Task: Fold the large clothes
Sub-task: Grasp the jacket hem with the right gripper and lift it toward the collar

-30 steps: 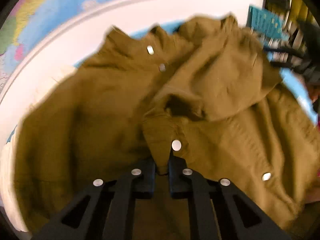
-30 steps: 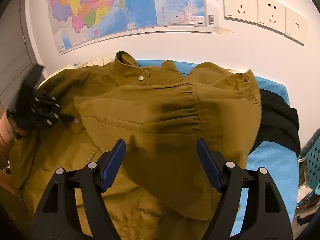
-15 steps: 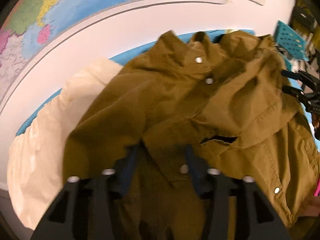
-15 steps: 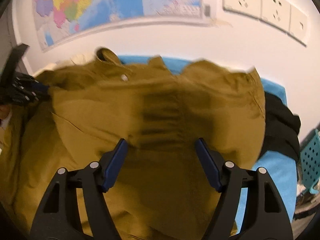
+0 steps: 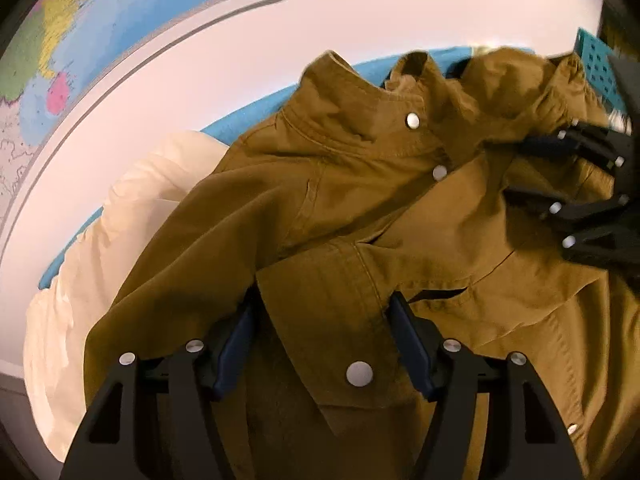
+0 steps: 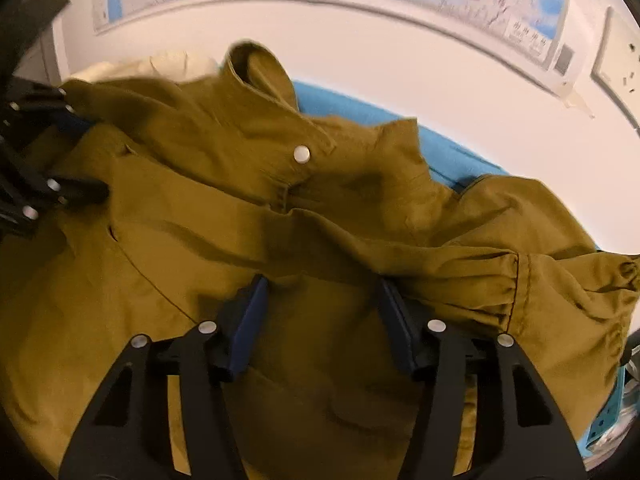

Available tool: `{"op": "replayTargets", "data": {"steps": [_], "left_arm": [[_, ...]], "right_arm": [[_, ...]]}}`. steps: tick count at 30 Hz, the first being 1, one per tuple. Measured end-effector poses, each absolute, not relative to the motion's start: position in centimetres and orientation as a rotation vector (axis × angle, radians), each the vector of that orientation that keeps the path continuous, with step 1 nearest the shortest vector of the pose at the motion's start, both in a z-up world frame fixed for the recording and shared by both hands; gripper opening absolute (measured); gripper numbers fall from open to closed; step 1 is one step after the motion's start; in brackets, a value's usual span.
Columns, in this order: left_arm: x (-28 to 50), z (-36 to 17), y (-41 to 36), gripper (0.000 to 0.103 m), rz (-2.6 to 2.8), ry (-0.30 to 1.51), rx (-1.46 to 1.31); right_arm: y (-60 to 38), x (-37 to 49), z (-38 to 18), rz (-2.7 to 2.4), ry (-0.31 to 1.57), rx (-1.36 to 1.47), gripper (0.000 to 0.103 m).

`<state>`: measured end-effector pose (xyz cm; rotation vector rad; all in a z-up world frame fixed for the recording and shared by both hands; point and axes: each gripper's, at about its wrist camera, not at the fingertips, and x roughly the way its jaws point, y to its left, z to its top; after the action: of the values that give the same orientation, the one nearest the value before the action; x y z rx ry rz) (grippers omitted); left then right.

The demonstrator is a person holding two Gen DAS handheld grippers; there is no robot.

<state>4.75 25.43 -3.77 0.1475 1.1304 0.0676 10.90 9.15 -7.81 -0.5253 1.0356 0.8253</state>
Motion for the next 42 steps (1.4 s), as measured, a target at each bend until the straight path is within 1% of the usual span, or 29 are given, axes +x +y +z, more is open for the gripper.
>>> {"op": "replayTargets", "data": {"steps": [3,5,6,10,15,16,19,21,23,25,30,34,35,36,37,38,39,42], "left_arm": [[2.4,-1.4,26.9,0.065,0.026,1.04,0.094],[0.5,0.2,27.4,0.071,0.003,0.98,0.063],[-0.9,1.0,27.7,0.071,0.001,0.942,0.061],[-4.8,2.5,28.3,0.073,0.053,0.872,0.079],[-7.6,2.4,29.9,0.073,0.16,0.865,0.073],[-8.0,2.4,30.2,0.073,0.165,0.865,0.068],[-10.0,2.2,31.1,0.079,0.191,0.855,0.056],[-11.2,2.2,31.6,0.079,0.198,0.846,0.043],[-11.9,2.0,32.0,0.079,0.193,0.841,0.023],[-12.1,1.6,32.2,0.079,0.191,0.84,0.006],[-12.3,1.2,31.6,0.079,0.154,0.839,-0.029],[-12.6,0.8,30.8,0.079,0.143,0.849,-0.006],[-12.8,0.7,30.7,0.079,0.144,0.849,-0.005],[-12.9,0.6,30.7,0.079,0.14,0.848,-0.012],[-12.9,0.6,30.8,0.079,0.142,0.848,-0.017],[-13.0,0.6,30.8,0.079,0.147,0.847,-0.023],[-13.0,0.6,31.1,0.079,0.149,0.843,-0.033],[-13.3,1.8,32.1,0.079,0.163,0.808,-0.08]], "right_arm": [[8.5,10.3,-5.7,0.841,1.001,-0.465,0.055],[8.4,9.4,-4.0,0.9,0.982,-0.415,0.056],[8.6,8.9,-3.4,0.947,0.984,-0.394,0.056],[11.4,6.7,-3.7,1.088,1.013,-0.403,0.054],[15.3,6.5,-8.7,1.062,1.13,-0.481,0.054],[15.4,6.8,-9.2,1.051,1.142,-0.462,0.054],[15.1,6.4,-7.5,1.047,1.148,-0.423,0.055],[14.5,4.9,-4.8,1.158,1.124,-0.353,0.056],[14.0,2.4,-2.4,1.323,1.131,-0.254,0.061],[14.3,-0.9,-1.2,1.478,1.164,-0.212,0.062],[15.8,-8.1,-1.8,1.691,1.297,-0.187,0.062],[16.8,-11.3,-3.6,1.746,1.406,-0.174,0.065],[16.9,-11.9,-3.8,1.752,1.415,-0.17,0.063],[17.1,-12.3,-3.8,1.765,1.421,-0.168,0.045],[17.2,-12.7,-3.3,1.788,1.41,-0.169,0.011],[17.3,-12.5,-2.8,1.79,1.394,-0.165,0.006],[17.2,-12.1,-1.6,1.796,1.37,-0.155,0.006],[15.8,-9.7,4.3,1.808,1.24,-0.125,0.005]]}}
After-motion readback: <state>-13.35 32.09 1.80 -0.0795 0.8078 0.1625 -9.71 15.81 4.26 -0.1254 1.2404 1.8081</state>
